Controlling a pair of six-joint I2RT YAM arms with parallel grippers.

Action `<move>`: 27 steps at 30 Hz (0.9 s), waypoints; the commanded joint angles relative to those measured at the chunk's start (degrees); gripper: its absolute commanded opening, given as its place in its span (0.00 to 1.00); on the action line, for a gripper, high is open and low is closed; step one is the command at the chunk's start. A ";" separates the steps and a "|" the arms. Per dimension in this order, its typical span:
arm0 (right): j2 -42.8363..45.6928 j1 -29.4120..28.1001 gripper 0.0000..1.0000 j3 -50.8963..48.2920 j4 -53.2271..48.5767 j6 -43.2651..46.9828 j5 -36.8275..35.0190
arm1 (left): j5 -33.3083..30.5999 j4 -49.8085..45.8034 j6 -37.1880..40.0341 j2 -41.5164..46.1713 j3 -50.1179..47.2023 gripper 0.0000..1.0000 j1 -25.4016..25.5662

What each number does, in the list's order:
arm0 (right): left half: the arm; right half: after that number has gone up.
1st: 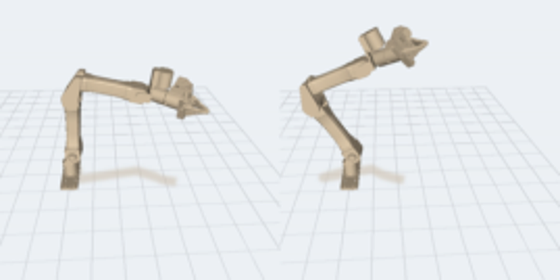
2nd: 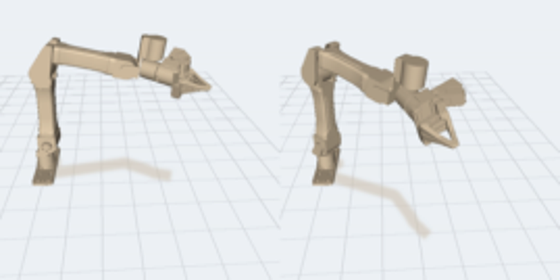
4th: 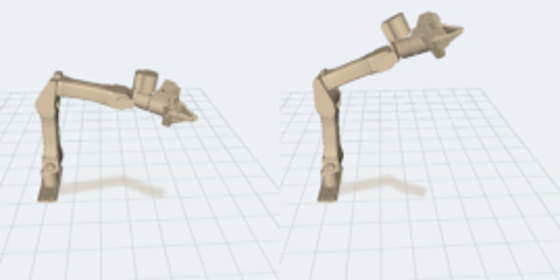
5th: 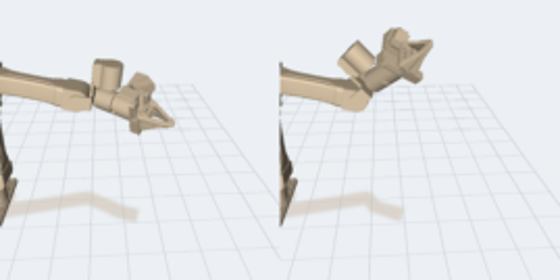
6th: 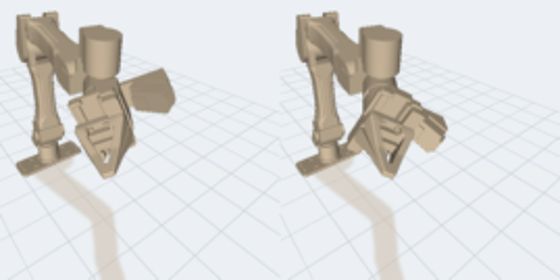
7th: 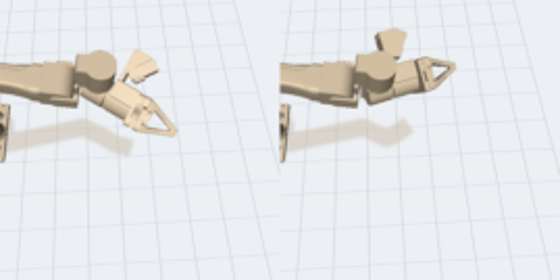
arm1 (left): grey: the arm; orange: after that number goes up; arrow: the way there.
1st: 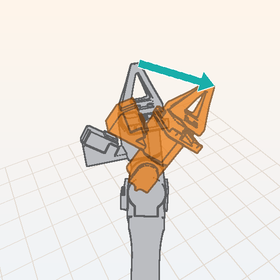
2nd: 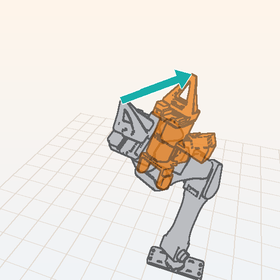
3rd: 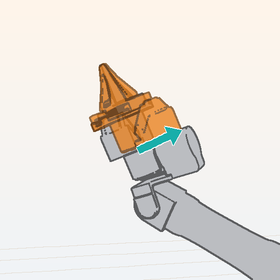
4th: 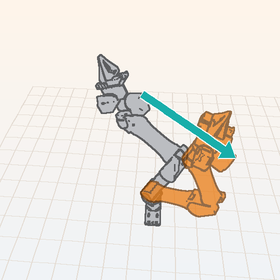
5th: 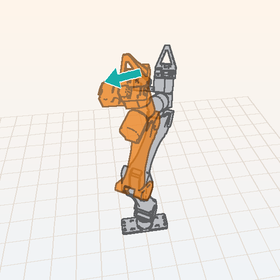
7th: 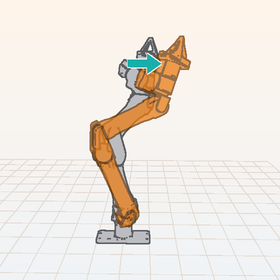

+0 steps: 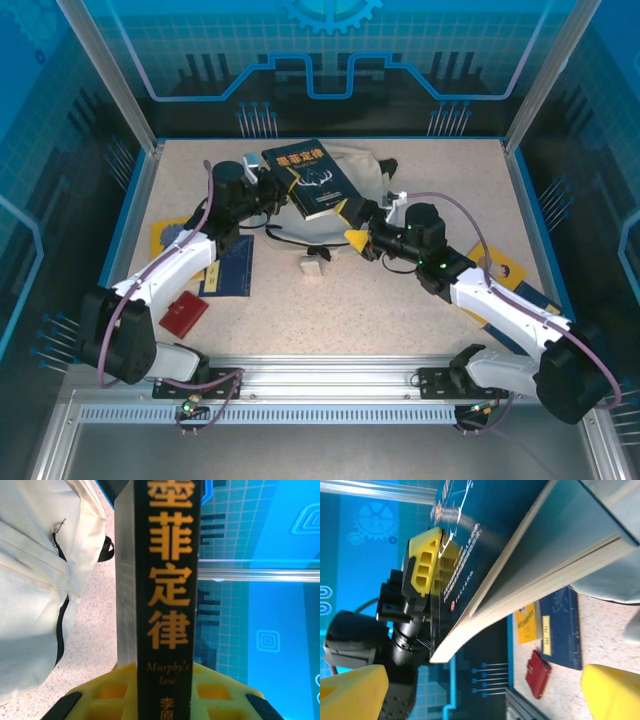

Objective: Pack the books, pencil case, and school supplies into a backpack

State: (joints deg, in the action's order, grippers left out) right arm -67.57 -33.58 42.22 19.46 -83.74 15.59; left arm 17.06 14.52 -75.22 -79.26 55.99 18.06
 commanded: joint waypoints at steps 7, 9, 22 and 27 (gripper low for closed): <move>-7.91 -2.52 0.99 7.11 10.66 -10.02 -5.55 | -3.17 8.06 -4.45 3.35 -1.72 0.10 1.16; -9.22 -3.29 0.99 7.85 9.40 -11.66 -7.15 | -3.08 8.20 -4.85 3.01 -1.58 0.10 1.40; -11.44 -4.30 0.74 7.86 12.36 -16.15 -15.95 | -3.41 9.93 -6.32 3.40 -4.07 0.09 1.67; -12.09 -4.17 0.55 7.06 14.11 -16.54 -16.83 | -3.17 9.47 -6.11 3.85 -4.72 0.09 1.71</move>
State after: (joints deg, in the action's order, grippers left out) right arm -79.18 -37.21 48.82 29.50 -100.03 1.65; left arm 13.76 19.29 -81.38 -78.24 51.53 19.35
